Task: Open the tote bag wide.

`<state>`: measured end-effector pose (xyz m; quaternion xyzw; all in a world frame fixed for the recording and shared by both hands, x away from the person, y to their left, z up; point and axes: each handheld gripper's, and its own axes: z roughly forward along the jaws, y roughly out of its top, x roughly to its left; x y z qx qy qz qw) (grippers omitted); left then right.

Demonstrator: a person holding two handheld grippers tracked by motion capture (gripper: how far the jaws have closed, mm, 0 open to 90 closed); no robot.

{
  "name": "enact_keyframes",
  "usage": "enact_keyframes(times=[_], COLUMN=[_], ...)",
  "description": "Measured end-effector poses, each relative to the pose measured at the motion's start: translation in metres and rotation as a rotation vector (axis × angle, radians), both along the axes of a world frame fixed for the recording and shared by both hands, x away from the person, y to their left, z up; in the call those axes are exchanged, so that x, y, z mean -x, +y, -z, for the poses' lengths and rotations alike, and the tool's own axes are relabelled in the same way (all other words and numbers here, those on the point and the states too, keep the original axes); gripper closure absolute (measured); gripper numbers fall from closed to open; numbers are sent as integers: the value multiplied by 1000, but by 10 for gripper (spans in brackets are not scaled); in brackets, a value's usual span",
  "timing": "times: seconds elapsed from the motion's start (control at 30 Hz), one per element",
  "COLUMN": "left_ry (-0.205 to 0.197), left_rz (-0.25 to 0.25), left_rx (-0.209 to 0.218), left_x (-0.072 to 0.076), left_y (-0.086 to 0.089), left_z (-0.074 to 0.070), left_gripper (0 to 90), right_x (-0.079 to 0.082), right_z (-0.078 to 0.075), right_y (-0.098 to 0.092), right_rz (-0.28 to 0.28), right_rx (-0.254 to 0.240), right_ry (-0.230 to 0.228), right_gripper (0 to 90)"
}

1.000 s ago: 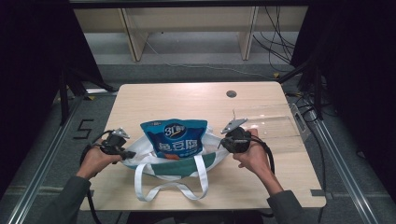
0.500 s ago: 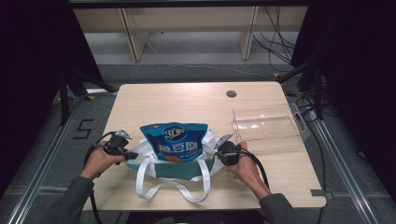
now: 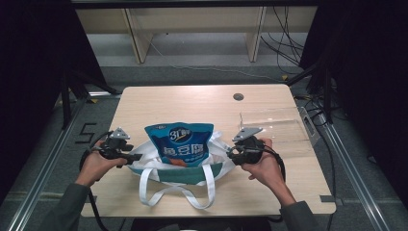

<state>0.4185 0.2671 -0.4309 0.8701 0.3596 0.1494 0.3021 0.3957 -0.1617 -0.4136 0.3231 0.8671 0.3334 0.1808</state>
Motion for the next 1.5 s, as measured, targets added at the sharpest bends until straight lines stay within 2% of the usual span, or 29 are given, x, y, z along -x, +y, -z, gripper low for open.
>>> enact_keyframes(times=[0.03,0.07,0.1,0.13,0.17,0.2,0.23,0.3,0.37,0.4,0.43,0.47,0.5,0.57,0.63,0.73,0.8,0.93,0.97,1.07,1.13,1.17,1.2,1.23,1.27,1.33,1.37,1.43,1.5], left_ry=[-37,-54,-63,-49,-46,-19,-13,12,38,38,35,39,36,47,64,112,130,179,184,144,119,99,101,92,69,35,20,-2,-14], left_rz=[-4,16,34,27,31,63,71,71,64,74,66,94,104,88,58,-5,-13,-21,-18,-31,-56,-65,-71,-60,-64,-53,-46,-21,-1], left_rx=[25,13,-6,-1,4,-11,-13,-18,32,32,31,23,40,11,40,30,15,27,32,41,61,85,98,110,112,105,116,147,162], left_x=[0,-2,-5,-6,-10,-14,-19,-29,-37,-41,-43,-45,-48,-53,-61,-71,-78,-85,-86,-81,-75,-70,-64,-58,-51,-35,-27,-9,7], left_y=[-5,-8,-11,-15,-18,-20,-21,-24,-26,-27,-29,-29,-30,-30,-28,-29,-29,-31,-30,-29,-27,-26,-26,-25,-24,-20,-18,-15,-14], left_z=[-5,-11,-15,-17,-18,-19,-19,-18,-14,-12,-10,-9,-6,-4,0,12,26,48,49,41,31,26,19,13,5,-11,-18,-24,-23], left_gripper=[431,450,450,452,461,461,468,506,524,574,621,696,756,858,866,870,868,865,863,831,749,657,593,546,546,533,543,556,583], right_x=[6,16,16,23,27,27,30,34,32,29,27,23,22,28,35,47,54,55,57,55,56,56,52,52,52,51,50,47,40], right_z=[-5,-12,-12,-12,-12,-12,-9,-3,-1,3,7,11,14,20,23,32,43,66,68,68,60,45,37,27,27,9,-6,-12,-18], right_y=[2,8,8,18,24,24,31,52,58,65,69,73,76,79,78,75,76,84,85,84,82,76,72,68,68,59,49,44,36], right_rz=[-26,-84,-84,-161,-197,-197,-242,-307,-326,-349,-339,-365,-386,-432,-484,-541,-533,-519,-486,-470,-441,-443,-473,-467,-467,-478,-416,-393,-293], right_rx=[-27,-59,-59,-94,-82,-82,-69,-44,-19,1,14,26,46,124,148,163,174,277,307,283,220,153,112,78,78,0,-48,-56,-57], right_ry=[0,16,16,35,48,48,34,66,57,48,59,67,81,96,125,196,229,240,268,285,315,282,229,218,218,176,147,122,75], right_gripper=[513,502,502,481,472,472,468,426,415,400,403,454,502,674,753,790,792,794,792,756,633,490,455,414,414,413,423,438,443])
